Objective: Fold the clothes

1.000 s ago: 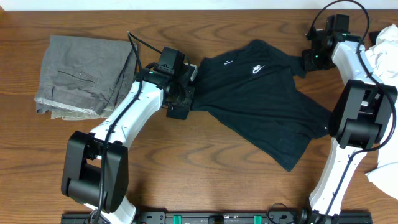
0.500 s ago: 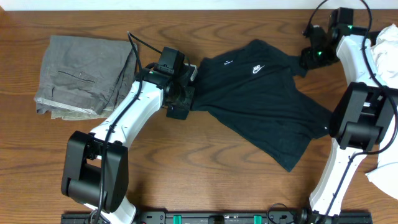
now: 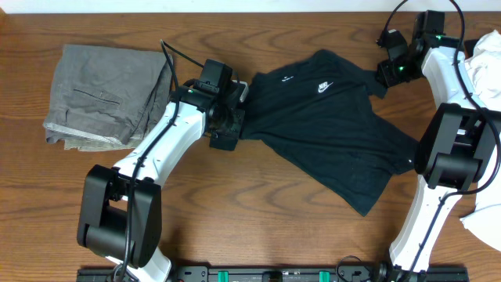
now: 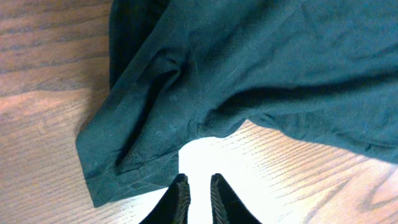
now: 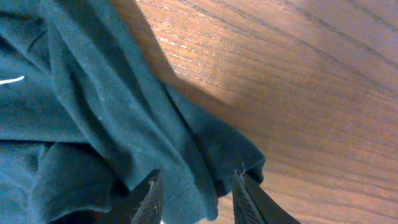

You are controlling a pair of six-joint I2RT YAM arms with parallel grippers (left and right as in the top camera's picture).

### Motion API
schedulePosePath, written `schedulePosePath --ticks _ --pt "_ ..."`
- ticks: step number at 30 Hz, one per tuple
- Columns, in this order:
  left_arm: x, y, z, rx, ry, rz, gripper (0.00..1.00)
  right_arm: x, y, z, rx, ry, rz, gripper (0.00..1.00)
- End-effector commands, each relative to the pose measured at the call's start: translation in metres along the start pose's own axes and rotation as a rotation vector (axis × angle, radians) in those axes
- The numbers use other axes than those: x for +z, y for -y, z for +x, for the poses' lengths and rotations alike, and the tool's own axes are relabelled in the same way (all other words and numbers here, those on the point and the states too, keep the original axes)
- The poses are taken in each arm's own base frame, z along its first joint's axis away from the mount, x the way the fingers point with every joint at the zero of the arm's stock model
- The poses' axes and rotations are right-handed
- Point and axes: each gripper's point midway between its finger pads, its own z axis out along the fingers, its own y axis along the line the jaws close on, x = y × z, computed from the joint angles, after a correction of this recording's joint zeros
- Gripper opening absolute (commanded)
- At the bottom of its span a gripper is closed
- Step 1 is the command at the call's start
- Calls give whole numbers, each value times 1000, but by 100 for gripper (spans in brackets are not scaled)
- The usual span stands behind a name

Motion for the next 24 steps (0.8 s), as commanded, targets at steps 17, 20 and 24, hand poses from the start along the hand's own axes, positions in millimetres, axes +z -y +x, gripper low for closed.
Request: schedulePosePath --ticks 17,20,24 --pt "0 -1 -2 3 -3 -10 22 22 -4 16 -8 -27 -15 12" --pt "0 -1 -2 3 -3 -10 22 22 -4 19 -7 -40 -15 24" --pt "0 -1 -2 3 -3 -10 22 24 -4 21 -5 -50 -15 30"
